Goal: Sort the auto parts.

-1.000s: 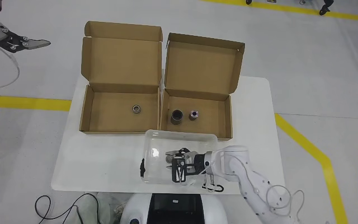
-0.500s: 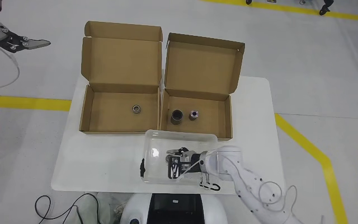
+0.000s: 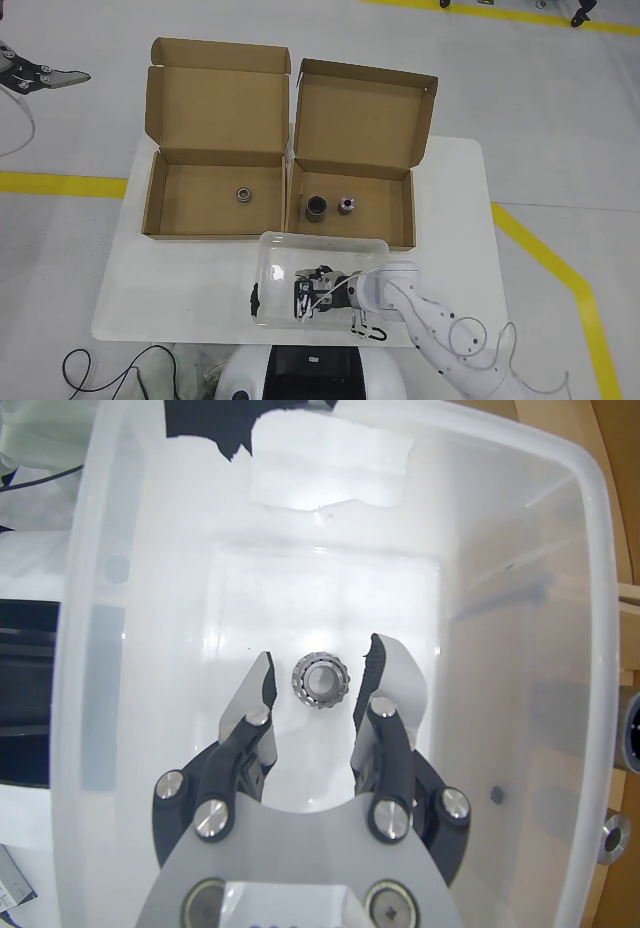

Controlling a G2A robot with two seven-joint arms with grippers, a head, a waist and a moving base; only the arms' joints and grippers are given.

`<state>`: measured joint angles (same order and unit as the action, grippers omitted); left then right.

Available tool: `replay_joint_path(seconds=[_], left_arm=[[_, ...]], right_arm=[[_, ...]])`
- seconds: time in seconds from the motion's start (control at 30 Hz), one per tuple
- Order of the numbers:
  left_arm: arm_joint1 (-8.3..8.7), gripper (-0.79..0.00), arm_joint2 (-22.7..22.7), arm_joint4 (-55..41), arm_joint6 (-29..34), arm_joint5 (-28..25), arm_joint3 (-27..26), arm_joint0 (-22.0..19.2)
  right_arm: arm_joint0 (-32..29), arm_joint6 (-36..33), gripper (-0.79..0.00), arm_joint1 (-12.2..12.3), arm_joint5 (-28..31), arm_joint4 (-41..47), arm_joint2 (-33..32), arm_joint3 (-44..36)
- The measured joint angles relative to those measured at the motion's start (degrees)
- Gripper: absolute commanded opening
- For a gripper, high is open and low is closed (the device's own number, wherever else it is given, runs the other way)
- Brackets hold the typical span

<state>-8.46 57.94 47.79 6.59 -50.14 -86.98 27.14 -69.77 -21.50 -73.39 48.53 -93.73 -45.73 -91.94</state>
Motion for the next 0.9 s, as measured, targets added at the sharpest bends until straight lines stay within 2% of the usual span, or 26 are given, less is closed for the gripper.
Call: replay_joint_path(seconds=[0.47,0.63,0.73,0.83,0.9], left_arm=[[0.0,0.0,0.0,0.0,0.0,0.0,0.0,0.0],[0.0,0.0,0.0,0.0,0.0,0.0,0.0,0.0],[0.0,0.0,0.0,0.0,0.0,0.0,0.0,0.0],[0.0,0.0,0.0,0.0,0.0,0.0,0.0,0.0],[0.0,0.0,0.0,0.0,0.0,0.0,0.0,0.0]], right_arm=[[1.82,-5.32,-0.437,-0.77,-2.87,2.3,2.4,1.73],[2.69,-6.17,-0.456,-1.06,-3.6,2.66,3.29,2.35],[3.11,-6.69,-0.486,-1.2,-3.93,2.87,3.74,2.75],[3.52,-7.11,-0.554,-1.36,-4.26,3.08,4.2,3.18],[3.79,-7.45,-0.702,-1.45,-4.58,3.11,4.47,3.42]])
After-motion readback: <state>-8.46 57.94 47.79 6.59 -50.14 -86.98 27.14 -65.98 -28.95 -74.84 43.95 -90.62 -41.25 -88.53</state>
